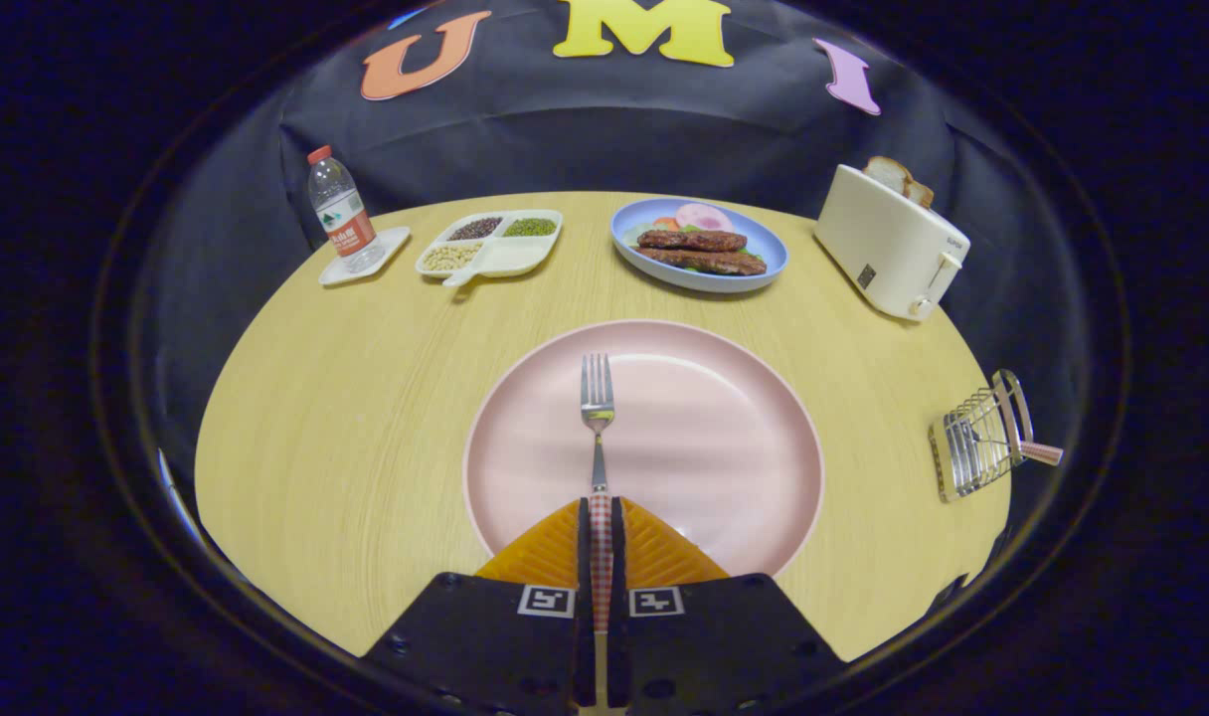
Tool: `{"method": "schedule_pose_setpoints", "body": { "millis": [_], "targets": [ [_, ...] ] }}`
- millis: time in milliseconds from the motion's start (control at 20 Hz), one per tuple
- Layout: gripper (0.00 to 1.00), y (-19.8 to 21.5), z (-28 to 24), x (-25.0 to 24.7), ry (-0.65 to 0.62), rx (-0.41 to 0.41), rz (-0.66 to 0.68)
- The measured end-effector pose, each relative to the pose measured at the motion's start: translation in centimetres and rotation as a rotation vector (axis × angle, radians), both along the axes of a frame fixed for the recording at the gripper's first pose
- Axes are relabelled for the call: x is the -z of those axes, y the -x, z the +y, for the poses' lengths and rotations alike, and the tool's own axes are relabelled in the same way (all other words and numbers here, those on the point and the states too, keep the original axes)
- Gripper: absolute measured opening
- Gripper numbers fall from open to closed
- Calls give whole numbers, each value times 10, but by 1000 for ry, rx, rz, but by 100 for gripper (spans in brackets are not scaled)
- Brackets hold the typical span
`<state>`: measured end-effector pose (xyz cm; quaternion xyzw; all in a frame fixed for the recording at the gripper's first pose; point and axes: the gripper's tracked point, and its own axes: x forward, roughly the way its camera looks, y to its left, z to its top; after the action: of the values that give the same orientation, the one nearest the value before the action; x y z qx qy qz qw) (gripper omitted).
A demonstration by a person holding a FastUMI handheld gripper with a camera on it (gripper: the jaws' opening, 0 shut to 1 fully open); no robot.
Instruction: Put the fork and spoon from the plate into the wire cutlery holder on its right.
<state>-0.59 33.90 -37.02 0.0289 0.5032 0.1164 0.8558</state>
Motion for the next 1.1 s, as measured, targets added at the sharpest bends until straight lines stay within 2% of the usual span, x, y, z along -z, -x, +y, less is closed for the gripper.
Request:
{"method": "schedule_pose_setpoints", "body": {
  "millis": [450, 500, 650, 1100],
  "targets": [
    [5, 6, -30, -26, -42, -56, -25],
    [1, 7, -35, -25, -44, -65, -30],
    [1, 9, -56, -42, -43, -83, -46],
    [1, 1, -184, -103, -37, -97, -32]
  ]
}}
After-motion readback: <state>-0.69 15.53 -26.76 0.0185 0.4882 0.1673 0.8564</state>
